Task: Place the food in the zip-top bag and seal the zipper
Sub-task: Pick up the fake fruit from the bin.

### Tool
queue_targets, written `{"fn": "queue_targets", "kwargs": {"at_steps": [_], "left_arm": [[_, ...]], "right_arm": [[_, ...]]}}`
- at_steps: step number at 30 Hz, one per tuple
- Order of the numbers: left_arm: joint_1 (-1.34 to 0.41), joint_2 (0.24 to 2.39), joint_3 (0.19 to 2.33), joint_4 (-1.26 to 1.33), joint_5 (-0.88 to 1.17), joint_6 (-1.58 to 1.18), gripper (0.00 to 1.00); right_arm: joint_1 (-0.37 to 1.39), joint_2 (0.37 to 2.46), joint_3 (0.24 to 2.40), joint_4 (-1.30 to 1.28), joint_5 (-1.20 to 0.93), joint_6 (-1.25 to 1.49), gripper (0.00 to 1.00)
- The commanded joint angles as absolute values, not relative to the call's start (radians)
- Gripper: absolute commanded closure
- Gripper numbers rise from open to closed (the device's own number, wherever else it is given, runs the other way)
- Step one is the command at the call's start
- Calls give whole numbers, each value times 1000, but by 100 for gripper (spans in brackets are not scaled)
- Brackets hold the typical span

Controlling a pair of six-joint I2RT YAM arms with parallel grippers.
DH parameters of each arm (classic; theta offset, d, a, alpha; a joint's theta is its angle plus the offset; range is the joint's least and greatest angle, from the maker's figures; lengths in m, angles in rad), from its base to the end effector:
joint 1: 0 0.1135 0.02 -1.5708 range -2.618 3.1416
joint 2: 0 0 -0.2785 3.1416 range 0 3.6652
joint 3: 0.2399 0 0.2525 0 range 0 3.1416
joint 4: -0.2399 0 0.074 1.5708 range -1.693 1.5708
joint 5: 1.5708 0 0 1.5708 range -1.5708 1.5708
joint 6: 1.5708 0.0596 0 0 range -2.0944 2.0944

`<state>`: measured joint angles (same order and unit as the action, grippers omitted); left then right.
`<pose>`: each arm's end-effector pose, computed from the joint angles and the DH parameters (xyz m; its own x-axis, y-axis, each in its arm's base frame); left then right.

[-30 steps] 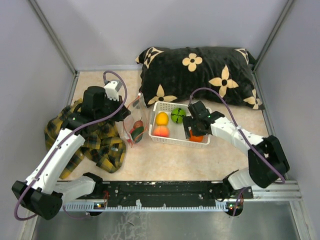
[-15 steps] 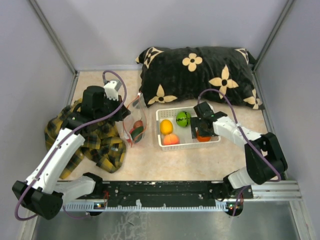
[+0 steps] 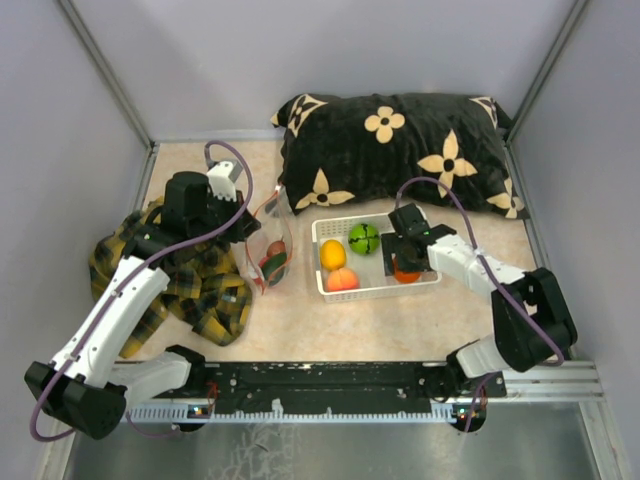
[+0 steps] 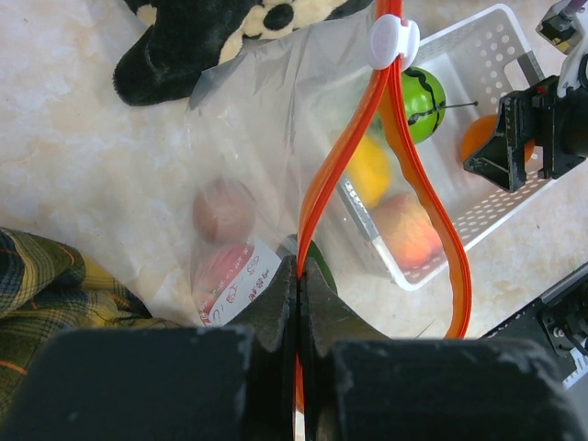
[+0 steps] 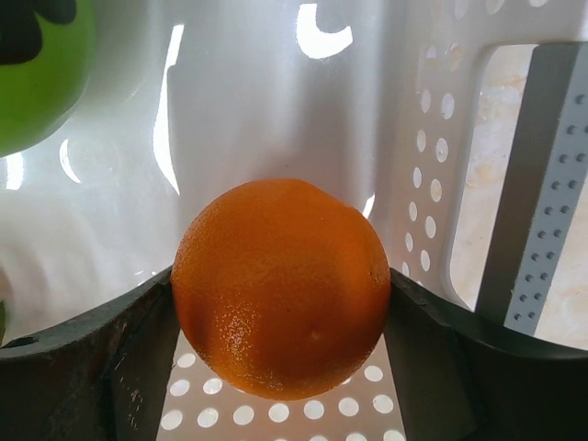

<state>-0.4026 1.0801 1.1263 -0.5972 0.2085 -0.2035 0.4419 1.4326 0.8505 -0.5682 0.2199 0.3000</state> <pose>0.2194 -0.1068 0.3611 -0.5820 0.0330 -0.8125 0.4370 0.8553 -0.2783 0.2527 0.1052 0.1840 -0.8879 -0.1010 -0.4488 -0.0779 0.9945 -0.0696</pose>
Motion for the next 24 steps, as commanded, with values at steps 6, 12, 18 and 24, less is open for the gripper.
{"fn": "queue_targets", "kwargs": {"at_steps": [6, 12, 18, 24], "left_arm": [[-390, 1071, 1116, -562, 238, -195, 100], [-384, 1067, 1113, -561, 256, -198, 100], [-382, 1068, 1112, -555, 266, -199, 100], [-383, 1067, 1109, -555, 269, -199, 100]], "right_arm": [[434, 1305, 866, -570, 211, 290, 41], [458, 1233, 916, -599, 210, 276, 44], [564, 1156, 953, -579, 284, 271, 44], [662, 1124, 1027, -530, 292, 244, 44]]}}
